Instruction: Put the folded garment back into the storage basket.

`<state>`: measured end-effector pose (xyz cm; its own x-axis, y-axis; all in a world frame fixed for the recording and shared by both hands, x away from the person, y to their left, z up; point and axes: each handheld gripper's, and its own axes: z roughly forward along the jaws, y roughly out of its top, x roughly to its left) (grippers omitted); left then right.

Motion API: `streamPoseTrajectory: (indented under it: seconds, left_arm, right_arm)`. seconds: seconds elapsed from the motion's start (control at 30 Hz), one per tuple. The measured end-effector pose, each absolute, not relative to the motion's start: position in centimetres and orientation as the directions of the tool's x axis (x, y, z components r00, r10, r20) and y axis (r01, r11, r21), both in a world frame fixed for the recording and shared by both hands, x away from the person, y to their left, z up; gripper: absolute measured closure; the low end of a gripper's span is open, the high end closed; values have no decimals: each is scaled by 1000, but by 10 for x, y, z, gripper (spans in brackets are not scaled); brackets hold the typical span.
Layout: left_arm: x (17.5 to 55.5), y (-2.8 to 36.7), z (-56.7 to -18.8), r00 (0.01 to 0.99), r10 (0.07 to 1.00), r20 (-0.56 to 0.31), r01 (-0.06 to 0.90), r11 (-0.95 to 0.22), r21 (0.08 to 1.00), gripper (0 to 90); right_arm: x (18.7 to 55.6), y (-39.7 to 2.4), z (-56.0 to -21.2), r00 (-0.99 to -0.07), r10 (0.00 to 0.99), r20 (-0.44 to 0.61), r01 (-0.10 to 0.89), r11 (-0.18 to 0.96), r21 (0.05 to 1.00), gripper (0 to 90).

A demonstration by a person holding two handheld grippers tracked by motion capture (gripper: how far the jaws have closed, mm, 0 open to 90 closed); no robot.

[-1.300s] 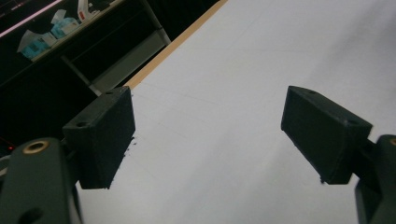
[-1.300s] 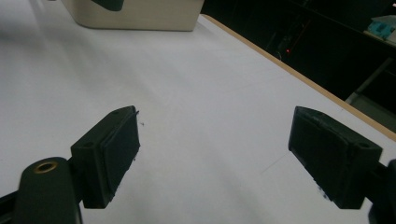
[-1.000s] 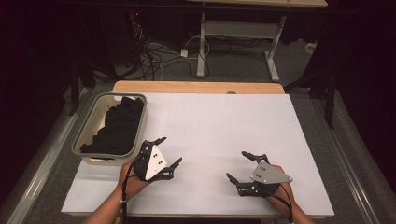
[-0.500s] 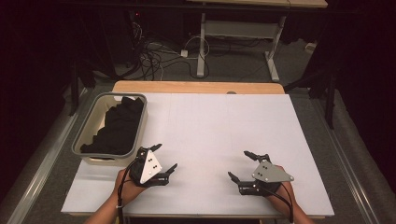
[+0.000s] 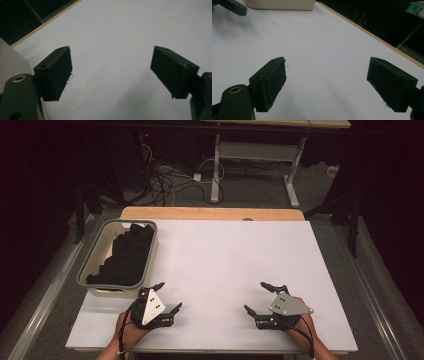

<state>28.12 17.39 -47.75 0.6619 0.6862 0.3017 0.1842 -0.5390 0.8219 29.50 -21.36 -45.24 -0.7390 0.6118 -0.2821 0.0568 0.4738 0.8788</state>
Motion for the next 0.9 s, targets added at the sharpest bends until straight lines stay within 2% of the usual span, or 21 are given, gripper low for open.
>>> streamPoseTrajectory:
  seconds: [0.23,0.43,0.47,0.9]
  left_arm:
    - [282,180,-474,647,709,279,188,-503,844,170]
    - [285,178,-474,651,699,295,174,-516,838,170]
    - [285,178,-474,651,689,320,159,-535,830,169]
    - [285,178,-473,651,686,324,152,-537,830,169]
  right_arm:
    - [291,-212,-453,-744,597,-300,42,490,870,162]
    - [288,-215,-453,-737,610,-293,51,482,875,162]
    - [287,-216,-453,-737,607,-299,43,483,875,162]
    - [286,-215,-454,-743,594,-308,33,492,870,162]
